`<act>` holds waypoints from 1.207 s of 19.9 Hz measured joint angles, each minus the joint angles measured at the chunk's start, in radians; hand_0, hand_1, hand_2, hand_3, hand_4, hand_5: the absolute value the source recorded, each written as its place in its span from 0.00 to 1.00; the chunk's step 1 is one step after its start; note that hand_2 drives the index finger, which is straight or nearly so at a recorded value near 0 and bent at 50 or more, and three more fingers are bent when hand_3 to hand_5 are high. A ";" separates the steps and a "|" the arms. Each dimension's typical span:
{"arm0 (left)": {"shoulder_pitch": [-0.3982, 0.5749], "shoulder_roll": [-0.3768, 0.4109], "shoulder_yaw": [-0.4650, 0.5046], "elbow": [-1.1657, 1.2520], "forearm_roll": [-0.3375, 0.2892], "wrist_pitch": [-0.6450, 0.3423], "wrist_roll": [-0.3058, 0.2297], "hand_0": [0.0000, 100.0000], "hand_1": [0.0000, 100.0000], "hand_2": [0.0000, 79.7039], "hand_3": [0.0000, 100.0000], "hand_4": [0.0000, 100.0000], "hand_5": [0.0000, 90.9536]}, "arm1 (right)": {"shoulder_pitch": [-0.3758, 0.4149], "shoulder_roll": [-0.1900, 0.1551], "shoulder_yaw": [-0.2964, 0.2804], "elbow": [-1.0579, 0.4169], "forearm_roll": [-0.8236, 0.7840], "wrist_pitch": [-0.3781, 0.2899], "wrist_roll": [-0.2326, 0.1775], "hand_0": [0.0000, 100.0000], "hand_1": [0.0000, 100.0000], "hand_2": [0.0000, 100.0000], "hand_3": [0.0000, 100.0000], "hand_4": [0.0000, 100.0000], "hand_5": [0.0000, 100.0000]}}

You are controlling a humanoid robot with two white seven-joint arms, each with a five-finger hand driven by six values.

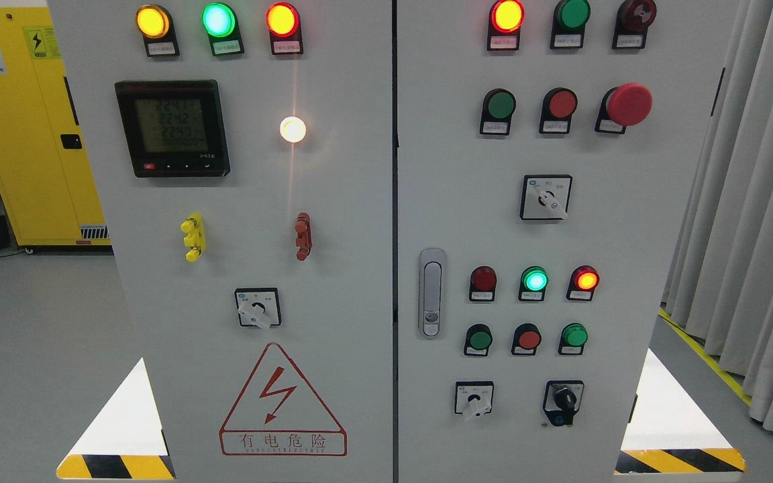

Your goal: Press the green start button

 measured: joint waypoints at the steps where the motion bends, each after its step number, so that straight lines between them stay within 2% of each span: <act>1: 0.000 0.000 0.000 0.000 0.000 0.000 0.000 0.12 0.56 0.00 0.00 0.00 0.00 | 0.000 0.000 0.000 0.000 0.000 0.000 0.000 0.24 0.37 0.00 0.00 0.00 0.00; 11: 0.000 0.000 0.000 0.000 0.000 0.000 0.000 0.12 0.56 0.00 0.00 0.00 0.00 | -0.002 0.000 0.000 -0.003 -0.002 -0.010 0.012 0.24 0.38 0.00 0.00 0.00 0.00; 20: 0.000 0.000 0.000 0.000 0.000 0.000 0.000 0.12 0.56 0.00 0.00 0.00 0.00 | -0.010 0.001 0.010 -0.074 -0.004 -0.190 0.022 0.22 0.41 0.00 0.00 0.00 0.00; 24: 0.000 0.000 0.000 0.000 0.000 0.000 0.000 0.12 0.56 0.00 0.00 0.00 0.00 | 0.008 0.015 0.013 -0.166 -0.002 -0.232 0.022 0.22 0.44 0.00 0.00 0.00 0.00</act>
